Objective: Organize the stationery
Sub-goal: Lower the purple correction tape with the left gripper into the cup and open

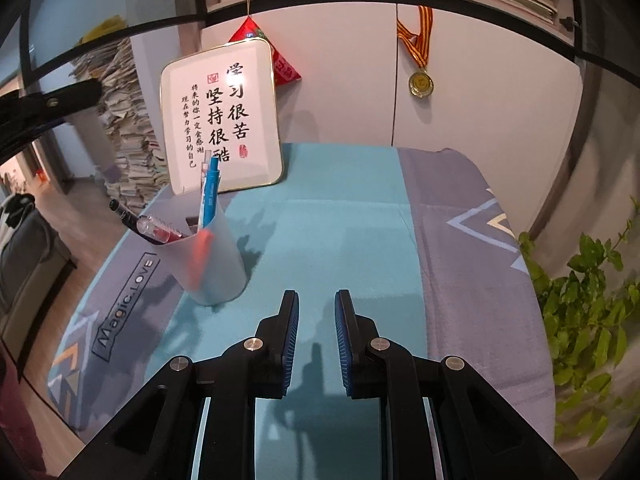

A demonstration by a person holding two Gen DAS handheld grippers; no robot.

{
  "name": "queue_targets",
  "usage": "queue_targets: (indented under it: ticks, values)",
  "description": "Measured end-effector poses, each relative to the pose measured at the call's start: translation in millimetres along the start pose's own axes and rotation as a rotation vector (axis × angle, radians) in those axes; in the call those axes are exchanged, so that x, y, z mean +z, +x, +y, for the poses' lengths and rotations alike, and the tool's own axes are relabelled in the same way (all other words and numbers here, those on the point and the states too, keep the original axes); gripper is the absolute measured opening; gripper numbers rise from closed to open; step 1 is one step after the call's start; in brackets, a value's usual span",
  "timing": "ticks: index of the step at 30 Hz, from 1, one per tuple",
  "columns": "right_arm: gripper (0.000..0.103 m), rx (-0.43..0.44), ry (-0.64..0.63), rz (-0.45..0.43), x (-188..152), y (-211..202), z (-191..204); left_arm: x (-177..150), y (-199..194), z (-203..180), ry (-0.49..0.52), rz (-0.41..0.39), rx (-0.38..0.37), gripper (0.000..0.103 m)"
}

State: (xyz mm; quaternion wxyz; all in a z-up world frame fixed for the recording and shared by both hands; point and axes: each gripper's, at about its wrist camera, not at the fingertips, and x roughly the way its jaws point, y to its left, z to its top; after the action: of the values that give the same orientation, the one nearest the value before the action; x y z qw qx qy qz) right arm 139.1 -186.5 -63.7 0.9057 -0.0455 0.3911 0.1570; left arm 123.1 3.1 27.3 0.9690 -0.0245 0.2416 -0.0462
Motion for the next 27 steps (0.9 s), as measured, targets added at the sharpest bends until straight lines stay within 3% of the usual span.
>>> queue_targets:
  ticks: [16,27]
  values:
    - [0.019,0.0,0.031,0.016,-6,3,-13,-11,55,2,-0.021,0.146,0.01,0.023]
    - [0.02,0.004,0.035,0.027,-7,6,-16,-22,64,-5,0.0,0.192,-0.001,0.025]
